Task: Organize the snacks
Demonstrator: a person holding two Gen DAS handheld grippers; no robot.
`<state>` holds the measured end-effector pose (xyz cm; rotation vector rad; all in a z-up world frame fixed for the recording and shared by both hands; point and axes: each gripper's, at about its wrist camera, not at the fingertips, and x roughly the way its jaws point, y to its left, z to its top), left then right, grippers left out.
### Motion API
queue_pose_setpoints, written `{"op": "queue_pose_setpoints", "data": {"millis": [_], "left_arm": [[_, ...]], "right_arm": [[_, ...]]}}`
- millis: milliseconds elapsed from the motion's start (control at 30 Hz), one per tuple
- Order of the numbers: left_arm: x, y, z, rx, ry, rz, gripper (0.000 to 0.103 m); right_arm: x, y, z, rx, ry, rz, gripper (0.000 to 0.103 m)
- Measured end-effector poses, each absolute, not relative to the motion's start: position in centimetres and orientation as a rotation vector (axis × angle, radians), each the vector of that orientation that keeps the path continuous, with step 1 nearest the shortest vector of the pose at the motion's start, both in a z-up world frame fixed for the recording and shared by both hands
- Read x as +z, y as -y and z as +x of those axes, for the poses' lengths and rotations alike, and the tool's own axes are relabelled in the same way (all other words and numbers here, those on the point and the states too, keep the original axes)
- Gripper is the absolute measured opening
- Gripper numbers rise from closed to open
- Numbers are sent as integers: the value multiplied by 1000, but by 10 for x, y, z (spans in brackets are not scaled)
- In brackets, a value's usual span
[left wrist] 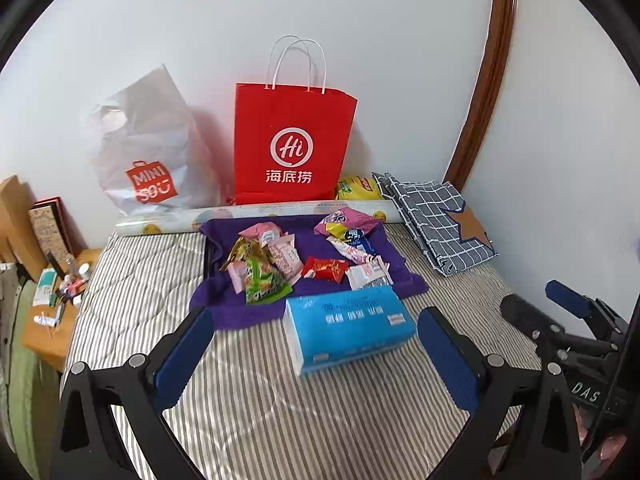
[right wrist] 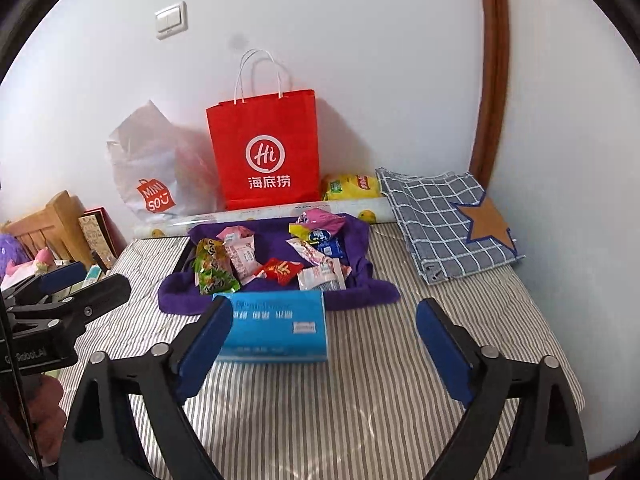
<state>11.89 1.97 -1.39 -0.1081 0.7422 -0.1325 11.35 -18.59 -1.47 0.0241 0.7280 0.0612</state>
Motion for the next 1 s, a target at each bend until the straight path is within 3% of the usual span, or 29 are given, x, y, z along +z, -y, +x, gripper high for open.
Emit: {"op": "queue_pose_setpoints", "data": {"millis": [367,500,1000], "left_arm": [[-15,-9,64,-84,-697,-88,103],[-15,-5,49,-77,-688,-70,103],[-11,4,31,-85,-673,-54,103]], "right_arm": [[-18,199,64,51,-707,26,94],[-19,205,48,47,-682,43,103],[-12,210,20,34,-660,38,103]]}}
